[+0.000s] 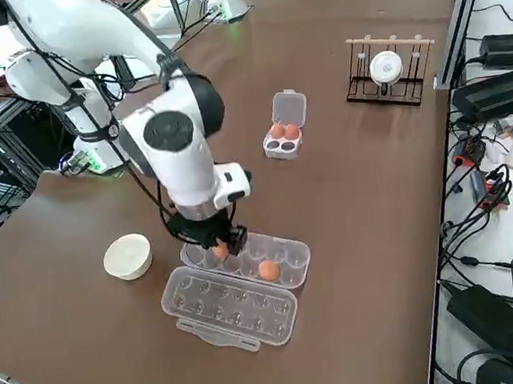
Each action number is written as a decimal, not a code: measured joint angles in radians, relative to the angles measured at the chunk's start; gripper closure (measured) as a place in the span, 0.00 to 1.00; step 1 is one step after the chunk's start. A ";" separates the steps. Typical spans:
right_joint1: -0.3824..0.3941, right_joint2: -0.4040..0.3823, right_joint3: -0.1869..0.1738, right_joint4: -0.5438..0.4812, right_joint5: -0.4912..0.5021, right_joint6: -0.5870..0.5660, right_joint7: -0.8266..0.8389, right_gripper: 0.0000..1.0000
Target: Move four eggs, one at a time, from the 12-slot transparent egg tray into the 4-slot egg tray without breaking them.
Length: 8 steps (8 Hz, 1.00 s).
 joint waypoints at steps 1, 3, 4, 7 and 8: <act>0.018 -0.047 0.004 0.000 -0.001 -0.053 0.068 0.42; 0.086 -0.123 0.007 -0.001 -0.002 -0.161 0.266 0.42; 0.131 -0.146 0.009 -0.003 -0.002 -0.201 0.380 0.42; 0.254 -0.171 0.012 -0.018 -0.002 -0.254 0.714 0.42; 0.293 -0.176 0.012 -0.026 -0.002 -0.255 0.819 0.42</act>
